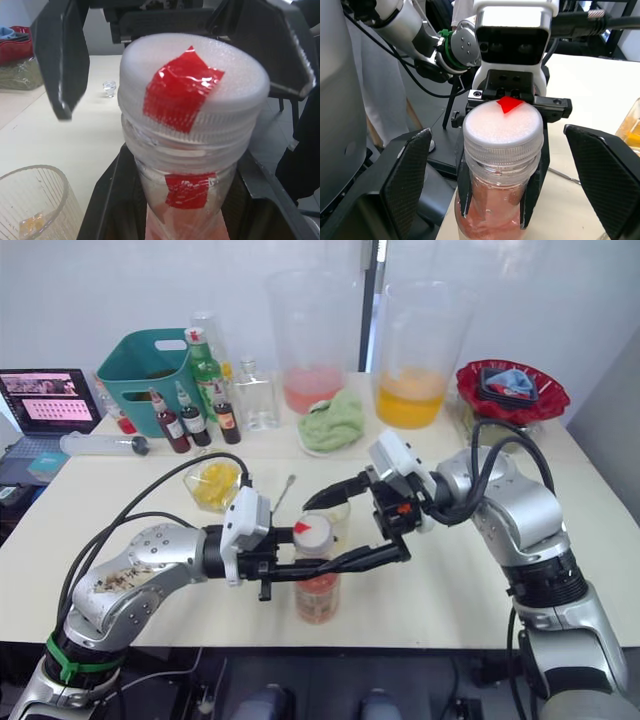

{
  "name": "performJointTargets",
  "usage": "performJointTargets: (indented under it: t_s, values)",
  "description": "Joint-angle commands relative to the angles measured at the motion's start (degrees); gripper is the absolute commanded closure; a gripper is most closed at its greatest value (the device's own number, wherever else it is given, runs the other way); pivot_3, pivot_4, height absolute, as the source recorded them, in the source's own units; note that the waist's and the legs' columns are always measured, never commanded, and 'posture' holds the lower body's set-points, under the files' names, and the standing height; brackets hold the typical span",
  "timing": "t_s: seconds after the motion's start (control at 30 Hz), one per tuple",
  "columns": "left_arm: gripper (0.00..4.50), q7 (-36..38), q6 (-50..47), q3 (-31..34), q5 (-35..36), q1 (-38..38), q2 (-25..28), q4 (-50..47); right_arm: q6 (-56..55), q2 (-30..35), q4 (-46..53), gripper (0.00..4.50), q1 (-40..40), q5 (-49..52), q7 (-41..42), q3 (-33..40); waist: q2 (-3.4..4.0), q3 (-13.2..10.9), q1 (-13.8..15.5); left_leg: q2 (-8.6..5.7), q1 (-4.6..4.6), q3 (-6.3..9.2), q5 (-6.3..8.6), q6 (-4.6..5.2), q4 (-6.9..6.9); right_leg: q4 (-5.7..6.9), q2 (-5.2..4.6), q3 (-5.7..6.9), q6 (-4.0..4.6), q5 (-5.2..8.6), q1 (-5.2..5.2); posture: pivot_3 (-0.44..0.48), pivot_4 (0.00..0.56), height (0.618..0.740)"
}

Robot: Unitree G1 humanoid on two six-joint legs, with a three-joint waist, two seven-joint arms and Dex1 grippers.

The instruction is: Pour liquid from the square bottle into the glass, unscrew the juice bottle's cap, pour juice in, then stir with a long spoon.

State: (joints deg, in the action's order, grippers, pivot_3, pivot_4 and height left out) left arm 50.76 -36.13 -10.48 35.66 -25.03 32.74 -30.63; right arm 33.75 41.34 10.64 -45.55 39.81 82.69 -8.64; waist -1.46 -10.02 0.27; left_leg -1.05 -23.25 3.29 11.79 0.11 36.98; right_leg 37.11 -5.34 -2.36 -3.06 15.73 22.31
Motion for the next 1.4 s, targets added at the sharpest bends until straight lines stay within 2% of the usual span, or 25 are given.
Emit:
performJointTargets:
  t_s: [0.03, 0.3, 0.53, 0.67, 0.8, 1.2, 1.23, 1.3, 1.4]
  values:
    - [3.07, 0.5, -1.6, -1.4, 0.2, 1.0, 0.4, 0.3, 2.6, 0.7, 5.5, 0.02, 1.3, 3.0, -3.9, 4.3, 0.00, 0.0, 0.0, 0.00, 0.00, 0.02, 0.00, 0.00, 0.00, 0.00, 0.00, 0.00, 0.00, 0.00, 0.00, 0.000, 0.150, 0.740]
    - [3.07, 1.6, -1.6, -1.7, 0.6, 0.2, 0.1, 1.6, 5.5, -2.9, 19.7, 0.02, 10.2, 3.8, -24.1, 9.8, 0.00, 0.0, 0.2, -0.01, -0.03, 0.04, 0.00, 0.00, -0.01, 0.01, -0.02, -0.01, 0.00, 0.00, 0.02, 0.000, 0.150, 0.740]
    - [3.07, 3.6, -1.3, -2.5, 0.7, -1.0, -0.1, 3.2, 7.2, -2.8, 26.3, 0.02, 14.4, 5.1, -31.8, 10.4, 0.00, 0.0, 0.1, -0.01, 0.00, 0.00, 0.00, 0.00, 0.00, 0.00, 0.00, 0.00, 0.00, 0.00, -0.01, 0.000, 0.150, 0.740]
    - [3.07, 4.3, -1.1, -2.7, 0.6, -1.6, -0.2, 3.9, 6.5, -1.7, 27.4, 0.02, 15.4, 4.2, -32.7, 10.0, 0.00, 0.0, 0.1, -0.01, 0.00, -0.01, 0.00, 0.00, 0.00, 0.00, 0.02, 0.00, 0.00, 0.00, -0.02, 0.000, 0.150, 0.740]
    - [3.07, 4.6, -1.3, -2.6, 0.5, -2.0, -0.1, 4.3, 5.4, -1.3, 27.6, 1.14, 15.8, 3.3, -32.9, 9.3, 0.00, 0.0, 0.1, -0.01, 0.00, -0.02, 0.00, 0.00, 0.00, -0.01, 0.01, 0.00, -0.01, 0.00, -0.02, 0.000, 0.150, 0.740]
    - [3.07, 4.1, -1.3, -2.1, 0.2, -1.7, -0.2, 4.1, 2.8, -1.0, 25.7, 1.14, 15.5, 0.3, -30.8, 6.9, 0.00, 0.0, 0.0, -0.01, 0.00, -0.02, 0.00, 0.00, 0.00, -0.01, 0.02, 0.00, -0.01, 0.00, -0.03, 0.000, 0.150, 0.740]
    - [3.07, 4.0, -1.4, -2.1, 0.3, -1.6, -0.2, 4.1, 2.7, -1.0, 25.6, 1.68, 15.4, 0.3, -30.6, 6.9, 0.00, 0.0, 0.0, -0.01, 0.01, -0.02, 0.00, 0.00, 0.00, -0.01, 0.02, 0.00, -0.01, 0.00, -0.03, 0.000, 0.150, 0.740]
    - [3.07, 3.9, -1.4, -1.9, 0.4, -1.3, -0.1, 3.9, 2.6, -1.1, 25.3, 2.25, 15.2, 0.4, -30.4, 7.0, 0.00, 0.0, 0.0, 0.00, 0.01, -0.02, 0.00, 0.00, 0.00, -0.01, 0.02, 0.00, -0.01, 0.00, -0.02, 0.000, 0.150, 0.740]
    - [3.07, 3.7, -1.6, -1.8, 0.5, -1.0, -0.1, 3.7, 2.5, -1.3, 25.2, 2.25, 14.9, 0.7, -30.0, 7.2, 0.00, 0.0, 0.0, 0.00, 0.01, -0.02, 0.00, 0.00, 0.00, -0.01, 0.02, 0.00, -0.01, 0.00, -0.03, 0.000, 0.150, 0.740]
